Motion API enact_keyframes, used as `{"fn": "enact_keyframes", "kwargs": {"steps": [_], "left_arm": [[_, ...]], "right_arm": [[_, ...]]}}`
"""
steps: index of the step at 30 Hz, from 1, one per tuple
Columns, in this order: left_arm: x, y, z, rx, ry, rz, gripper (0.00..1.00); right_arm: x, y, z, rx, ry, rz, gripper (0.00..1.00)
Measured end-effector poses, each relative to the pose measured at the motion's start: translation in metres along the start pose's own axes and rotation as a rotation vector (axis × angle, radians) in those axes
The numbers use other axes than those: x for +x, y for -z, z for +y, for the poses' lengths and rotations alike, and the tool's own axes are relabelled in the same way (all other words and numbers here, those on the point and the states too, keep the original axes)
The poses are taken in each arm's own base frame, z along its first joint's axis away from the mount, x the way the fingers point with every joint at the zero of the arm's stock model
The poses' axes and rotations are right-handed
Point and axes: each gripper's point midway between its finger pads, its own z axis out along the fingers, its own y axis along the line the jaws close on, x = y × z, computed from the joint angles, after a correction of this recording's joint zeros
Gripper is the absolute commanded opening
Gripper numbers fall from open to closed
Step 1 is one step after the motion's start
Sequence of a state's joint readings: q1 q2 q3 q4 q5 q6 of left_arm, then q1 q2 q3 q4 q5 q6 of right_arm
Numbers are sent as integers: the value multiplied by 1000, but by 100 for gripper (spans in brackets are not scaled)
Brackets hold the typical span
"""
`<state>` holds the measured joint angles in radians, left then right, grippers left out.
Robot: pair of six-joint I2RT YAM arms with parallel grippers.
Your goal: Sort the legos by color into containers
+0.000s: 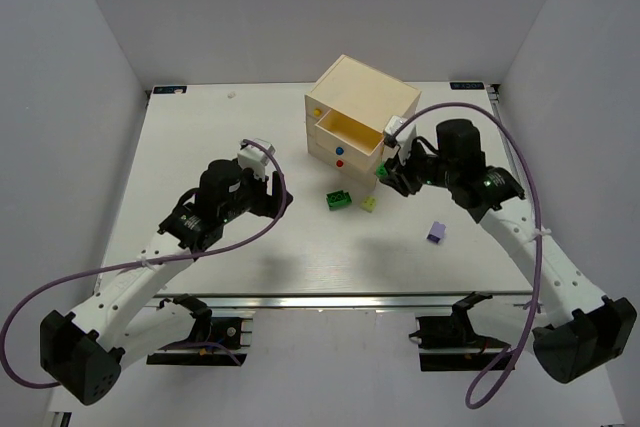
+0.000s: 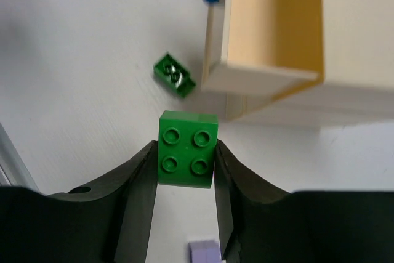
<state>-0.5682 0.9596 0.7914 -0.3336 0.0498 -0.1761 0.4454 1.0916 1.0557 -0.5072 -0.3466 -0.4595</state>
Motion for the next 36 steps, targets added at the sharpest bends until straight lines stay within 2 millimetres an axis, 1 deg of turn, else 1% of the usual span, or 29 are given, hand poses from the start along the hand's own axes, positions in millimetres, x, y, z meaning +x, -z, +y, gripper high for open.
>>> {"fn": "enact_keyframes", "kwargs": {"steps": [2, 4, 8, 9, 11, 14, 17, 18, 20, 21, 22, 23, 24, 28, 30, 32, 34, 35, 36], "left_arm": [[-2, 0, -5, 27, -5, -7, 81], [-2, 0, -8, 48, -10, -13, 81], [2, 0, -11, 70, -17, -5, 82], [2, 0, -12, 75, -20, -4, 82], [2, 0, -13, 82, -22, -5, 82], [3, 0, -15, 92, -24, -4, 82], [2, -2, -17, 108, -25, -7, 84], [2, -4, -19, 116, -24, -6, 84], [4, -10, -22, 137, -21, 3, 84], [6, -14, -24, 149, -18, 12, 87], [9, -18, -26, 164, -13, 24, 88], [12, -23, -29, 180, -6, 34, 88], [15, -28, -32, 199, 3, 44, 90], [24, -44, -39, 244, 40, 76, 91], [21, -48, -43, 255, 56, 67, 91], [16, -51, -47, 265, 69, 44, 88], [9, -56, -52, 283, 69, 4, 85], [8, -58, -54, 292, 64, -11, 81], [10, -62, -56, 304, 57, -20, 80]], "right_arm": [[-26, 1, -2, -28, 34, -66, 0], [-45, -6, -6, -62, 38, -94, 0], [-77, -33, -24, -108, 8, -116, 0], [-81, -39, -28, -110, 1, -121, 0], [-84, -48, -32, -111, -16, -121, 0], [-90, -53, -38, -105, -33, -123, 0], [-101, -55, -46, -86, -29, -143, 22], [-102, -56, -48, -79, -27, -145, 37], [-99, -59, -50, -72, -31, -136, 49], [-97, -61, -51, -69, -35, -130, 59], [-95, -63, -52, -67, -43, -122, 62], [-93, -65, -53, -65, -45, -116, 67], [-91, -67, -53, -63, -50, -110, 70], [-88, -70, -54, -62, -55, -100, 72], [-90, -68, -55, -58, -55, -109, 69], [-95, -62, -55, -48, -63, -127, 66], [-100, -51, -53, -37, -79, -152, 60], [-103, -43, -52, -27, -84, -171, 56], [-105, -34, -52, -15, -89, -194, 44]]}}
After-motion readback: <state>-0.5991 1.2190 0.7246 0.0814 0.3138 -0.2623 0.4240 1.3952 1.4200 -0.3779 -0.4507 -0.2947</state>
